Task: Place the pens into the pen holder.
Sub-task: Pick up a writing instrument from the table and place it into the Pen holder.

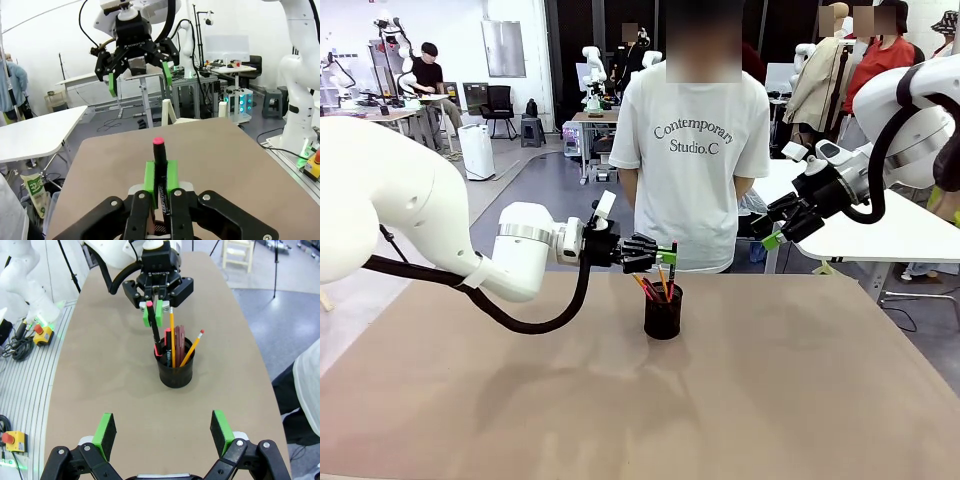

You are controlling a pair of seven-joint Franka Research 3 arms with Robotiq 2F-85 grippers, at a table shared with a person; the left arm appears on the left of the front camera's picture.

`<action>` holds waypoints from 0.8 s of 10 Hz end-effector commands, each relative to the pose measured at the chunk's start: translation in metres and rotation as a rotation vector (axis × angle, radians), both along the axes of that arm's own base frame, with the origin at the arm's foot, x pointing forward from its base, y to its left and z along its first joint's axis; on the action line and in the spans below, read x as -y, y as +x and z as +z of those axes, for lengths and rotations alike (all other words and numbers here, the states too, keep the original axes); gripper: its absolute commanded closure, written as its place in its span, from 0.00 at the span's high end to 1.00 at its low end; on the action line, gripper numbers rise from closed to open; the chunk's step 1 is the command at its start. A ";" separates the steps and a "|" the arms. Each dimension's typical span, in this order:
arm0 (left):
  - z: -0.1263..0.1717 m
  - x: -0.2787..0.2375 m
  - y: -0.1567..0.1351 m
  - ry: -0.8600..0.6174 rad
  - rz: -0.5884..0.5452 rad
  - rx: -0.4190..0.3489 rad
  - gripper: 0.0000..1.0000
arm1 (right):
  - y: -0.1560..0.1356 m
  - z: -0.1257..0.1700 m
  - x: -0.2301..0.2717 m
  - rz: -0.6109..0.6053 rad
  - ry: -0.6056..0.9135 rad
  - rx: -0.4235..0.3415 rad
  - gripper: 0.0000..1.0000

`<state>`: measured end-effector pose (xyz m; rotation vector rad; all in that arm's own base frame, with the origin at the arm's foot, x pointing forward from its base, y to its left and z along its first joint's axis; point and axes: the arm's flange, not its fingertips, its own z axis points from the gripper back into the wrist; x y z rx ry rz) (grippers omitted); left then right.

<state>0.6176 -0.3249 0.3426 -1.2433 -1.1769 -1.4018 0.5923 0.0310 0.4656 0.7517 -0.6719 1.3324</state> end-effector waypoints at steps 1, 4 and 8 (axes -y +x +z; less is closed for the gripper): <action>0.000 0.003 0.003 -0.013 0.027 0.028 0.00 | -0.001 0.001 -0.001 -0.001 -0.001 0.003 1.00; -0.001 0.001 0.004 -0.006 0.042 0.047 0.00 | -0.001 0.001 -0.001 -0.001 -0.001 0.003 1.00; -0.007 0.000 0.009 -0.011 0.046 0.020 0.19 | -0.001 0.001 -0.001 -0.001 -0.001 0.003 1.00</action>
